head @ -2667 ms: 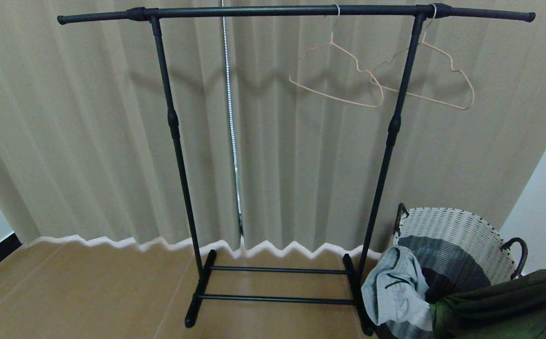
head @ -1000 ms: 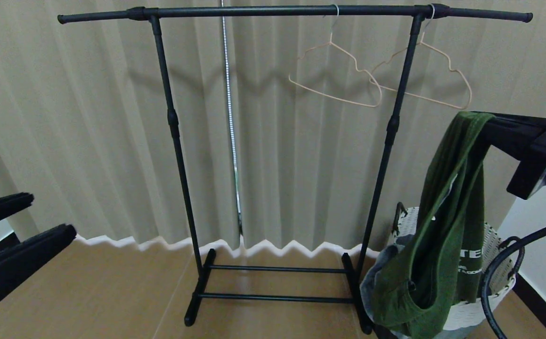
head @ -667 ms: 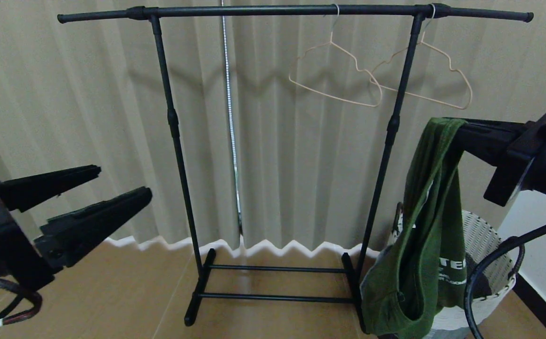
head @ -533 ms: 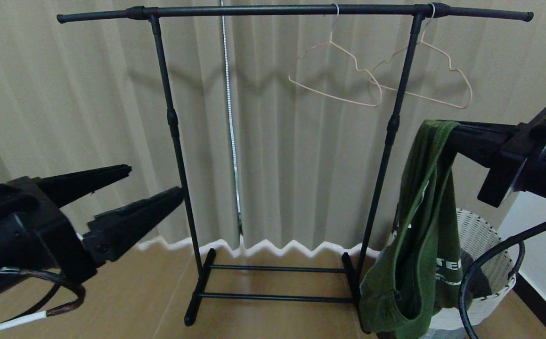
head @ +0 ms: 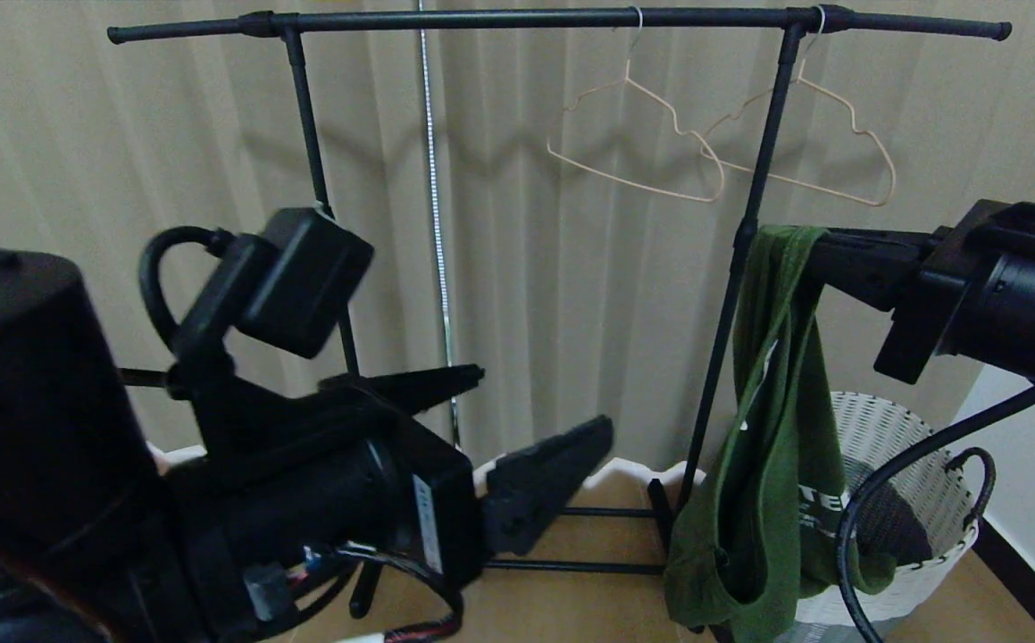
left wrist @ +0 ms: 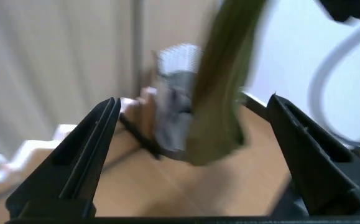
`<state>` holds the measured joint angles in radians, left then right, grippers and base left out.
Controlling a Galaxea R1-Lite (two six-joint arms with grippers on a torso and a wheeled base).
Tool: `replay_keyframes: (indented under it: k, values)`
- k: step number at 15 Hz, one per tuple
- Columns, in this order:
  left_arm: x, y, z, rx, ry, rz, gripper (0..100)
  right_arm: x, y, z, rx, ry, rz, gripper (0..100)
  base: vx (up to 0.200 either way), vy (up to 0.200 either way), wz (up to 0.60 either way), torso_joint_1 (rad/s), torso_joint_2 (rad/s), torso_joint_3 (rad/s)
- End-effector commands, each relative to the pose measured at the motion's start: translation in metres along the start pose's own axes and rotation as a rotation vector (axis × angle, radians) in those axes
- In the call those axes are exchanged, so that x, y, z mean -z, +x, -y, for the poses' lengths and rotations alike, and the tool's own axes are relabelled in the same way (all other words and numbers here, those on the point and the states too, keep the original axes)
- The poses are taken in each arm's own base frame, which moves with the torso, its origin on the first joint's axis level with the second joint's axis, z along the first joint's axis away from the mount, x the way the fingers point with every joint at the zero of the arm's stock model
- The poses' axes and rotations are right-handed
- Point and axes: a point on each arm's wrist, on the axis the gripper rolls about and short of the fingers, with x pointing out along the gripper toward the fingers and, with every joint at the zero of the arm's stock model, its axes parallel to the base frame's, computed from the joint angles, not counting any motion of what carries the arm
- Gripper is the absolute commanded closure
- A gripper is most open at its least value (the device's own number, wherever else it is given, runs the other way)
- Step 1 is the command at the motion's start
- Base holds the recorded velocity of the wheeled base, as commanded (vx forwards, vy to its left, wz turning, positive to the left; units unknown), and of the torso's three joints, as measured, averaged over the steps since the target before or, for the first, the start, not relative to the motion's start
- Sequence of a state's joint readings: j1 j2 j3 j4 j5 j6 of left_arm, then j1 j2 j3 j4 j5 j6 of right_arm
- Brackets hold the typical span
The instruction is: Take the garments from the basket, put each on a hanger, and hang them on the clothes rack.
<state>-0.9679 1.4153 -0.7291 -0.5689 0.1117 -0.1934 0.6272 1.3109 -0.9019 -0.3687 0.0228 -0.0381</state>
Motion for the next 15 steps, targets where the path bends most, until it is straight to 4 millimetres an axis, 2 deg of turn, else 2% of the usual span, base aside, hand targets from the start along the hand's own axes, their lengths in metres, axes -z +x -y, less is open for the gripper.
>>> replay_keyframes:
  k: [1, 3, 4, 5, 6, 9, 10, 11, 12, 15]
  values:
    - [0.022, 0.023, 0.018, 0.049, -0.003, -0.084, 0, 0.002, 0.005, 0.0, -0.001, 0.003, -0.013, 100, 0.0, 0.0, 0.0, 0.0, 0.0, 0.0]
    - [0.035, 0.042, 0.03, 0.086, -0.009, -0.104, 0, 0.003, 0.005, 0.0, -0.001, 0.008, -0.015, 100, 0.0, 0.0, 0.0, 0.0, 0.0, 0.0]
    - [0.036, 0.044, 0.031, 0.087, -0.01, -0.105, 0, 0.003, 0.005, 0.0, -0.001, 0.008, -0.015, 100, 0.0, 0.0, 0.0, 0.0, 0.0, 0.0]
    - [0.044, 0.06, 0.033, 0.081, -0.036, -0.12, 0, 0.001, 0.002, -0.003, -0.02, 0.008, -0.004, 100, 0.0, 0.0, 0.0, 0.0, 0.0, 0.0]
    - [0.045, 0.067, 0.035, 0.078, -0.048, -0.123, 0, 0.001, 0.001, -0.006, -0.042, 0.011, -0.001, 100, 0.0, 0.0, 0.0, 0.0, 0.0, 0.0]
    - [0.06, 0.103, 0.033, 0.011, -0.071, -0.15, 0, -0.001, -0.005, -0.007, -0.066, 0.026, 0.01, 100, 0.0, 0.0, 0.0, 0.0, 0.0, 0.0]
    - [0.06, 0.103, 0.033, 0.011, -0.071, -0.15, 0, -0.001, -0.005, -0.007, -0.066, 0.026, 0.01, 100, 0.0, 0.0, 0.0, 0.0, 0.0, 0.0]
    - [0.072, 0.118, 0.032, -0.048, -0.062, -0.168, 0, -0.002, -0.006, -0.006, -0.066, 0.027, 0.014, 100, 0.0, 0.0, 0.0, 0.0, 0.0, 0.0]
    - [0.076, 0.124, 0.028, -0.086, -0.058, -0.172, 0, -0.002, -0.007, -0.006, -0.066, 0.027, 0.014, 100, 0.0, 0.0, 0.0, 0.0, 0.0, 0.0]
    - [0.08, 0.125, 0.02, -0.12, -0.056, -0.181, 0, -0.004, -0.009, -0.006, -0.066, 0.027, 0.022, 100, 0.0, 0.0, 0.0, 0.0, 0.0, 0.0]
